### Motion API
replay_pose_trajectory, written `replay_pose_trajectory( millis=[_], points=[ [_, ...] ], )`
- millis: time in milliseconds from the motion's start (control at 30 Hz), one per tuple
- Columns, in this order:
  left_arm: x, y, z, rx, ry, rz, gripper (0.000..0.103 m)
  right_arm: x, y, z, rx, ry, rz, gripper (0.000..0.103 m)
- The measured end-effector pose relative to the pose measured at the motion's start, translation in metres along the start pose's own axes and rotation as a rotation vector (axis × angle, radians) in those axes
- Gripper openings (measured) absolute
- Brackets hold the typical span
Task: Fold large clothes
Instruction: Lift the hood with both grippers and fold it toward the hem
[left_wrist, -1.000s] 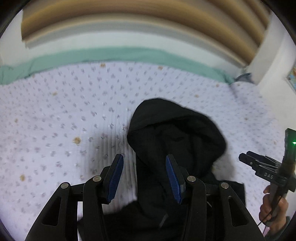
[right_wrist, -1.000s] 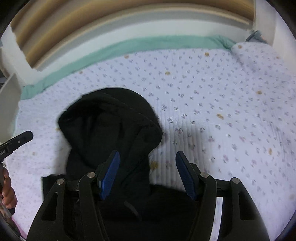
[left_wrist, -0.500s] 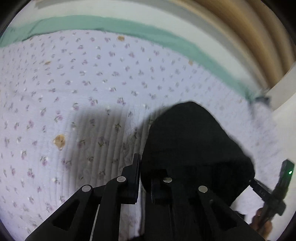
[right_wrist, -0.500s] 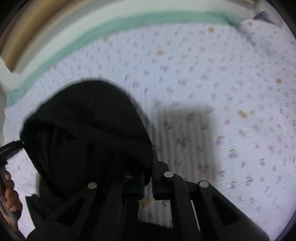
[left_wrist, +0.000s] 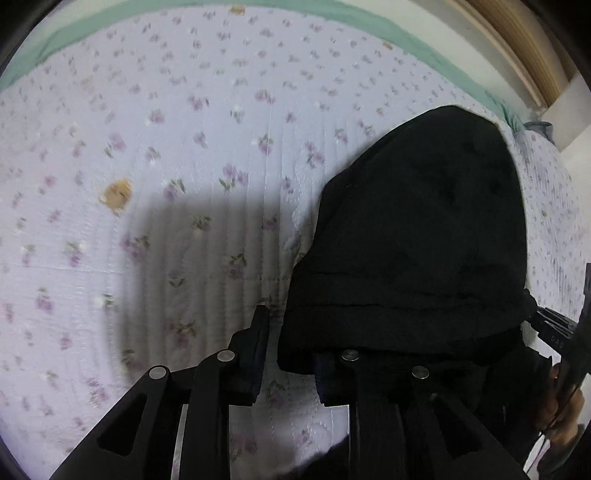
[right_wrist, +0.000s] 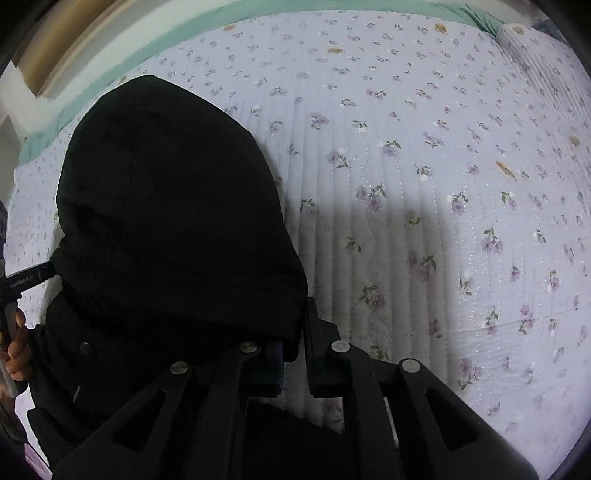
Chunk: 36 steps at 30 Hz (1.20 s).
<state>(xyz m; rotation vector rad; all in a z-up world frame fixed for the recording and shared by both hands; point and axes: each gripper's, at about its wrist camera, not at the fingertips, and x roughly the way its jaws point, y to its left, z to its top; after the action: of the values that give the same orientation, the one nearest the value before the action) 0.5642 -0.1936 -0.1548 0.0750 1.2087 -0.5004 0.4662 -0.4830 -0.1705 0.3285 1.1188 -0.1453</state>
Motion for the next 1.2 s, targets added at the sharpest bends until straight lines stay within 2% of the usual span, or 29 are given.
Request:
replay_pose_trajectory(
  millis=[200, 300, 367, 400, 433, 533, 600, 667, 733, 833, 933, 1033, 1067, 1167, 1200],
  points=[
    [-0.063, 0.001, -0.017, 0.075, -0.081, -0.055, 0.024, -0.048, -0.008, -0.015, -0.051, -0.042, 0.046, 0.04],
    [-0.095, -0.001, -0.012, 0.055, -0.154, -0.137, 0.026, -0.078, -0.003, -0.016, -0.084, -0.1, 0.088, 0.044],
    [-0.106, -0.01, 0.001, 0.046, -0.212, -0.197, 0.035, -0.09, 0.008, -0.003, -0.105, -0.146, 0.092, 0.044],
    [-0.107, -0.016, 0.007, 0.051, -0.224, -0.22, 0.044, -0.091, 0.016, 0.007, -0.114, -0.16, 0.099, 0.045],
    [-0.104, -0.018, 0.01, 0.058, -0.23, -0.229, 0.047, -0.088, 0.025, 0.018, -0.123, -0.163, 0.109, 0.048],
    [-0.067, -0.033, 0.025, 0.072, -0.164, -0.221, 0.047, -0.06, 0.045, 0.034, -0.158, -0.141, 0.108, 0.051],
    [-0.022, -0.032, 0.025, 0.054, -0.067, -0.181, 0.047, -0.02, 0.045, 0.04, -0.157, -0.077, 0.081, 0.051],
    [0.017, -0.03, 0.018, 0.038, 0.034, -0.172, 0.047, 0.01, 0.042, 0.036, -0.159, -0.028, 0.058, 0.049],
    [0.031, -0.026, 0.012, 0.028, 0.03, -0.172, 0.047, 0.031, 0.035, 0.027, -0.137, -0.012, 0.076, 0.048],
    [0.03, -0.031, 0.012, 0.055, 0.015, -0.146, 0.047, 0.039, 0.031, 0.022, -0.122, -0.025, 0.082, 0.047],
    [0.012, -0.039, 0.012, 0.103, -0.013, -0.131, 0.047, 0.035, 0.031, 0.024, -0.14, -0.017, 0.076, 0.047],
    [-0.022, -0.037, 0.017, 0.126, -0.065, -0.196, 0.047, 0.012, 0.031, 0.021, -0.143, -0.017, 0.122, 0.05],
    [-0.038, -0.035, 0.021, 0.128, -0.091, -0.241, 0.047, 0.002, 0.029, 0.021, -0.144, -0.033, 0.149, 0.05],
    [-0.064, -0.026, 0.038, 0.107, -0.139, -0.294, 0.047, -0.021, 0.022, 0.029, -0.14, -0.079, 0.199, 0.053],
    [-0.071, -0.022, 0.045, 0.096, -0.155, -0.31, 0.051, -0.026, 0.019, 0.035, -0.139, -0.09, 0.205, 0.055]
  ],
)
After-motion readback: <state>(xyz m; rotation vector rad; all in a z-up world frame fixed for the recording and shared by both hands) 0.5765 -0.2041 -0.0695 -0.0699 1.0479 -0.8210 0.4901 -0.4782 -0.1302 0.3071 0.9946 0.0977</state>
